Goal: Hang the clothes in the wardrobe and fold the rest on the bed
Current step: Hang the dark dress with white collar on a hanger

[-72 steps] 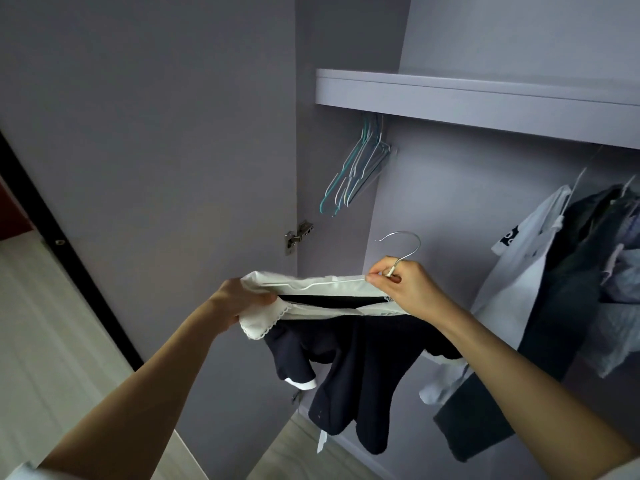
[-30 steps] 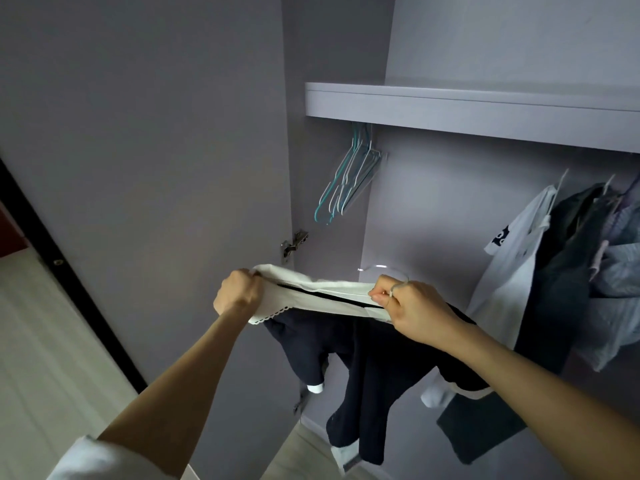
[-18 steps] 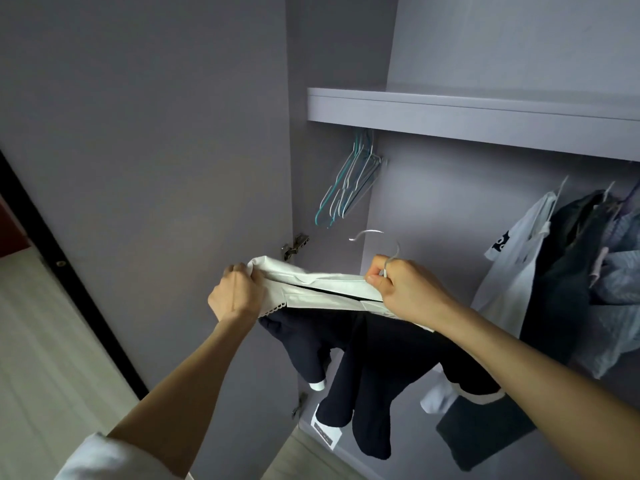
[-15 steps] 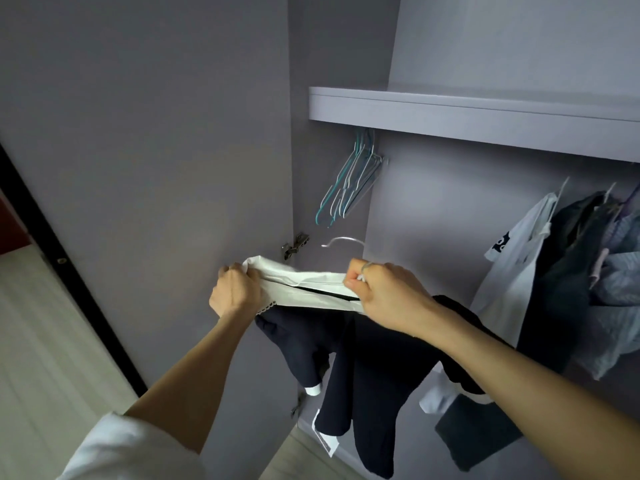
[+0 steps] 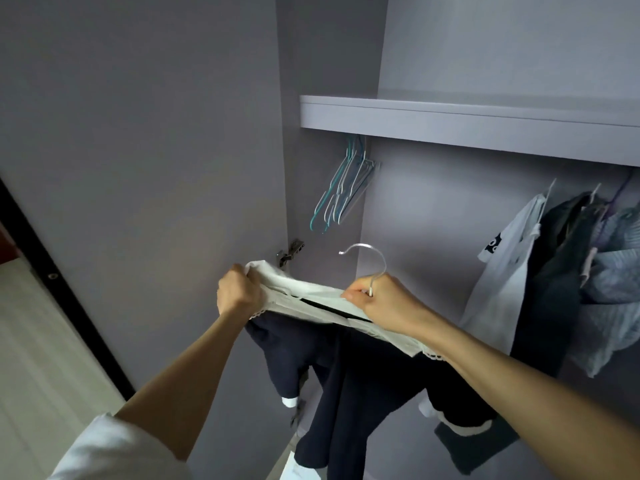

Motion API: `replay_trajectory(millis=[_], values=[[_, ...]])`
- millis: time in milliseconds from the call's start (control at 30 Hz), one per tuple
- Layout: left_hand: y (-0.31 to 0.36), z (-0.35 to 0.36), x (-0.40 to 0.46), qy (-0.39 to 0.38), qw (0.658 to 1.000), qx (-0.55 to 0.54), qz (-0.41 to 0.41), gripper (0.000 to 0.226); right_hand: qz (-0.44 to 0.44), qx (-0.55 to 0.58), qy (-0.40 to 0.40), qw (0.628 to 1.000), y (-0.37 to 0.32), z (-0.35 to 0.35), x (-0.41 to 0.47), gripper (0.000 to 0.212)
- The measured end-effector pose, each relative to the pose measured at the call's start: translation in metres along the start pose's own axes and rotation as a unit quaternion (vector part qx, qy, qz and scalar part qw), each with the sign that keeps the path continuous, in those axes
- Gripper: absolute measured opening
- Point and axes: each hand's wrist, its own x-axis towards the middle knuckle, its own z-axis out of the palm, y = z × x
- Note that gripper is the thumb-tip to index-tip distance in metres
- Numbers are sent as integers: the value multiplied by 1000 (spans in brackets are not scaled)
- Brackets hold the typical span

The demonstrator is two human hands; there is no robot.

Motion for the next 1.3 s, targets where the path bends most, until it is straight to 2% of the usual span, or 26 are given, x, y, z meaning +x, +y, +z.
replay_trajectory(millis=[100, 200, 267, 367, 433, 600, 633, 700, 767, 833, 900, 1000, 1067, 1100, 1200, 1300], values=[[8, 1, -4, 0, 1000, 11, 3, 21, 15, -57, -3, 998, 1, -2, 2, 27], [33, 0, -10, 54, 993, -47, 88, 15, 40, -223, -44, 973, 2, -2, -1, 23], [51, -5, -7, 65, 986, -87, 127, 18, 26, -253, -40, 966, 5, -4, -3, 26], [51, -11, 2, -29, 990, -42, 134, 29, 4, -159, 41, 986, 15, -21, 5, 24], [43, -11, 3, -81, 989, -34, 119, 37, 16, -86, 66, 994, 23, -29, 8, 22], [62, -7, -15, -211, 964, -96, 128, 27, 8, -156, -4, 988, 23, -7, 8, 34], [67, -8, -18, -244, 955, -110, 130, 26, 10, -141, 15, 990, 21, -6, 10, 33], [72, -12, -24, -307, 931, -167, 108, 20, 21, -98, 105, 989, 20, -11, 16, 32], [71, -18, -25, -325, 914, -232, 67, 30, 31, -87, 160, 983, 22, -18, 16, 30], [67, -22, -24, -310, 907, -286, 19, 40, 35, -121, 125, 984, 29, -22, 13, 24], [62, -20, -23, -308, 900, -308, 2, 36, 33, -137, 92, 986, 36, -19, 10, 19], [55, -15, -28, -347, 904, -248, 28, 26, 5, -113, 87, 990, 38, -11, 8, 16], [54, -13, -29, -360, 908, -216, 22, 34, -9, -101, 79, 992, 38, -8, 8, 17], [55, -13, -27, -348, 920, -175, 34, 39, -7, -91, 87, 992, 38, -9, 8, 19], [54, -7, -25, -241, 959, 64, 136, 41, 5, -72, 121, 990, 40, -16, 9, 26], [54, -2, -36, -132, 948, 160, 243, 53, -13, -92, 101, 990, 39, -14, 9, 17]])
